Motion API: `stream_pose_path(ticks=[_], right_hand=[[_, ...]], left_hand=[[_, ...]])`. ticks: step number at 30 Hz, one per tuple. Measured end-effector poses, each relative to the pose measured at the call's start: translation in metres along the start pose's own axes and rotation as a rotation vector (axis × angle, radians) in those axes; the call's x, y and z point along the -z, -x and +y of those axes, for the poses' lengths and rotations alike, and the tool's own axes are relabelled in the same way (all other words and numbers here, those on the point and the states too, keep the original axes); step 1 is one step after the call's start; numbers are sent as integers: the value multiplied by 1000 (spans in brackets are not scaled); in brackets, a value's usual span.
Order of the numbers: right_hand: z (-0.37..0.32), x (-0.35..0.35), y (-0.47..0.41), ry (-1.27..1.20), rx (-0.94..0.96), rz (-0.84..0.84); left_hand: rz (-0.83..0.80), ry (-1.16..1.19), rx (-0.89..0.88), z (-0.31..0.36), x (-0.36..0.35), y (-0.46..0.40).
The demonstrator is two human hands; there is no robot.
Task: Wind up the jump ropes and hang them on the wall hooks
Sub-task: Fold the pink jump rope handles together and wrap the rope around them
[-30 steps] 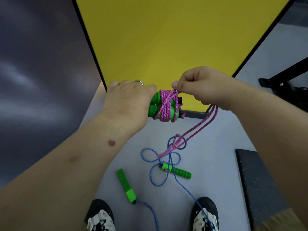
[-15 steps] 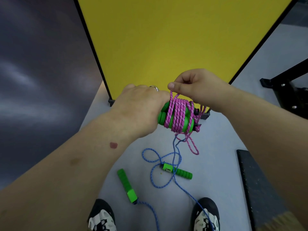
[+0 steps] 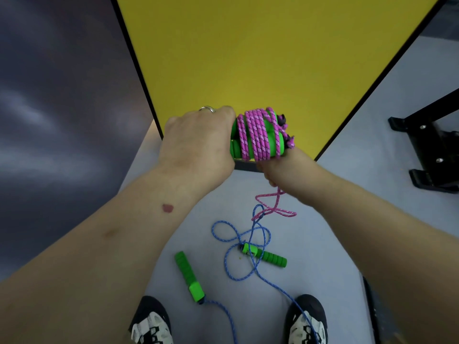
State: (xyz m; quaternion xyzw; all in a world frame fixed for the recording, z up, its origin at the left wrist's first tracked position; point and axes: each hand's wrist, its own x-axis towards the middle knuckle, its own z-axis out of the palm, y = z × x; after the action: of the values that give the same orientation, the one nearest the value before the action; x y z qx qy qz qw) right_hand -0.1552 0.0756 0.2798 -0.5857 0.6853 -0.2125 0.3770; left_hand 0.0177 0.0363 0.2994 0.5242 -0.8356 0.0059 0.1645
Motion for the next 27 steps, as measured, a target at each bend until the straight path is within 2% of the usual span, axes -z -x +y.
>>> stream_pose_path(ticks=[3, 5, 8, 13, 17, 19, 21, 27], right_hand=[[2, -15, 10, -260, 108, -9], [2, -18, 17, -541, 138, -74], [0, -19, 25, -902, 13, -84], [0, -14, 24, -964, -27, 11], [1, -5, 21, -1058, -41, 19], [4, -3, 21, -1047, -39, -35], [5, -4, 24, -920, -6, -109], [-10, -9, 31, -128, -55, -89]], left_hand=[[31, -25, 30, -4, -2, -1], [44, -43, 12, -3, -1, -1], [65, -59, -15, 2, 1, 1], [11, -54, -35, 4, 4, 1], [-9, -19, 32, -2, 11, 2], [2, 7, 89, -2, 13, 2], [22, 2, 108, 0, 12, 2], [87, -64, 88, -5, 3, 3]])
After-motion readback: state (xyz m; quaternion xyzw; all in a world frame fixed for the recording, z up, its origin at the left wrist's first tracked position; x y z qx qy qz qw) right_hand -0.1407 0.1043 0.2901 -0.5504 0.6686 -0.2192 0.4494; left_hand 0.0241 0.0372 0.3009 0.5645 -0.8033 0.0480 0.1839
